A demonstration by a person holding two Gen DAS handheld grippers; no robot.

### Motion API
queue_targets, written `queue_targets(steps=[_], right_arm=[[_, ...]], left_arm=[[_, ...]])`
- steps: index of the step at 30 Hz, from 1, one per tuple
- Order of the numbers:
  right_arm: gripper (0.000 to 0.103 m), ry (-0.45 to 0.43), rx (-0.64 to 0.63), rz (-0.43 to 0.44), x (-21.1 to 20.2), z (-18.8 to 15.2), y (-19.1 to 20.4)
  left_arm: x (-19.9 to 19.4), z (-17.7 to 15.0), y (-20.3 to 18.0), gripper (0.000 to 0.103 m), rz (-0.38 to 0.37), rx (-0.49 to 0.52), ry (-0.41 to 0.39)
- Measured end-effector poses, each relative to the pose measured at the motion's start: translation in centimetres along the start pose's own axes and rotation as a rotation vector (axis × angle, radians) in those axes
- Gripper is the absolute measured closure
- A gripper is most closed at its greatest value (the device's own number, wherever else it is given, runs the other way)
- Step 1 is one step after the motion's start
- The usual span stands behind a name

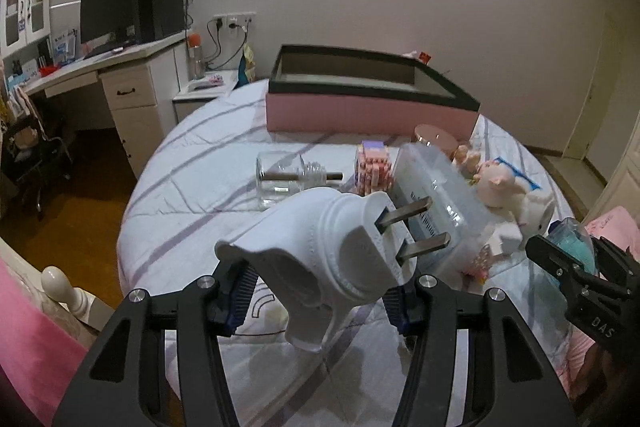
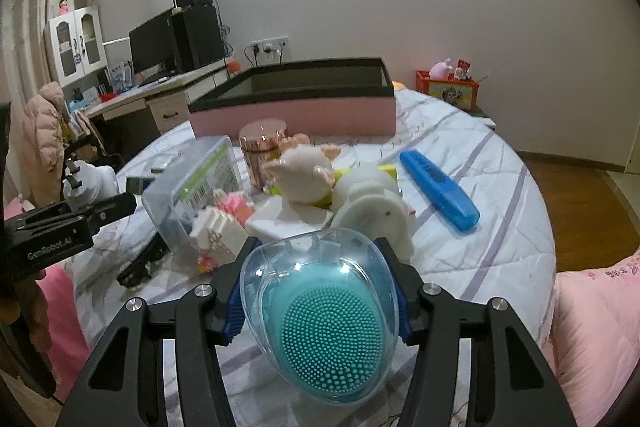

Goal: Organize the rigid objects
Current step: 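Carry plug adapter and face brush into the pink tray and open both tools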

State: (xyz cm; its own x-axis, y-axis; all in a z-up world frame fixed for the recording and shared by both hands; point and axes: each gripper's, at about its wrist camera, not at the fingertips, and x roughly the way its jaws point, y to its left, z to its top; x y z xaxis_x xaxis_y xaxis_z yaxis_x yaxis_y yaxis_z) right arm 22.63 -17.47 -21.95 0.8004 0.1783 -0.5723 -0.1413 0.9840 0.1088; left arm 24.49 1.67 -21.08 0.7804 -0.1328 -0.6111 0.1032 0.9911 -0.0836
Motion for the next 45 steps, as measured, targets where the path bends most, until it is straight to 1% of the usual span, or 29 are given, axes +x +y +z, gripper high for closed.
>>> queue_targets(steps=[6, 9, 12, 17, 20, 23, 26, 29, 30, 32, 33, 34, 35, 38, 40, 42, 45], right_arm=[[0.045, -0.025, -0.018, -0.003, -0.2, 1.2, 0.4], [0.045, -0.041, -0.031, 0.007, -0.5, 2.1, 0.9], [0.045, -0.064, -0.051, 0.016, -0.5, 3.6, 1.6], [0.045, -0.07, -0.088, 0.021, 1.0, 7.0, 2.1], [0.045, -0.062, -0.091, 0.036, 2.3, 9.3, 1.9], [0.045, -0.057, -0.102, 0.035, 3.6, 12.0, 1.9], [0.045, -0.039, -0.113, 0.04, 5.7, 14.8, 1.8], [0.045, -0.009, -0.137, 0.025, 8.7, 17.4, 1.9], [0.045, 0.006, -0.131, 0.02, 9.8, 18.1, 1.7], [0.045, 0.042, -0.108, 0.041, 12.4, 19.6, 0.8], [0.045, 0.076, -0.093, 0.045, 14.2, 20.3, 0.4], [0.045, 0.091, -0.083, 0.05, 15.1, 20.5, 0.1], [0.045, 0.117, -0.071, 0.058, 16.6, 20.8, -0.2], [0.045, 0.192, -0.066, 0.043, 20.4, 21.3, -0.6], [0.045, 0.242, -0.057, 0.039, 22.5, 21.2, -0.7], [0.045, 0.287, -0.048, 0.042, 24.2, 20.9, -1.1], [0.045, 0.344, -0.029, 0.051, 26.0, 20.5, -1.8]], left_arm=[[-1.2, 1.1, 0.4, 0.048, -0.016, -0.006, -0.033], [-1.6, 2.0, -0.1, 0.048, -0.024, 0.01, -0.046], [-1.8, 3.3, -0.7, 0.048, -0.056, 0.022, -0.054], [-1.5, 7.0, -2.1, 0.048, -0.104, 0.059, -0.093], [-0.4, 9.8, -2.7, 0.048, -0.109, 0.084, -0.105], [1.4, 12.5, -3.1, 0.048, -0.114, 0.113, -0.096], [4.0, 15.4, -3.4, 0.048, -0.147, 0.125, -0.07], [7.3, 17.9, -3.7, 0.048, -0.128, 0.151, -0.037], [8.7, 18.7, -3.6, 0.048, -0.123, 0.163, -0.016], [11.6, 20.2, -2.9, 0.048, -0.125, 0.16, 0.036], [12.9, 20.5, -2.8, 0.048, -0.129, 0.164, 0.06], [14.1, 20.8, -2.6, 0.048, -0.13, 0.163, 0.077], [15.9, 21.2, -2.3, 0.048, -0.121, 0.163, 0.113], [19.6, 21.8, -1.7, 0.048, -0.102, 0.161, 0.188], [21.4, 21.9, -1.5, 0.048, -0.096, 0.166, 0.223], [22.9, 21.8, -1.3, 0.048, -0.105, 0.16, 0.271], [24.7, 21.4, -1.1, 0.048, -0.07, 0.179, 0.314]])
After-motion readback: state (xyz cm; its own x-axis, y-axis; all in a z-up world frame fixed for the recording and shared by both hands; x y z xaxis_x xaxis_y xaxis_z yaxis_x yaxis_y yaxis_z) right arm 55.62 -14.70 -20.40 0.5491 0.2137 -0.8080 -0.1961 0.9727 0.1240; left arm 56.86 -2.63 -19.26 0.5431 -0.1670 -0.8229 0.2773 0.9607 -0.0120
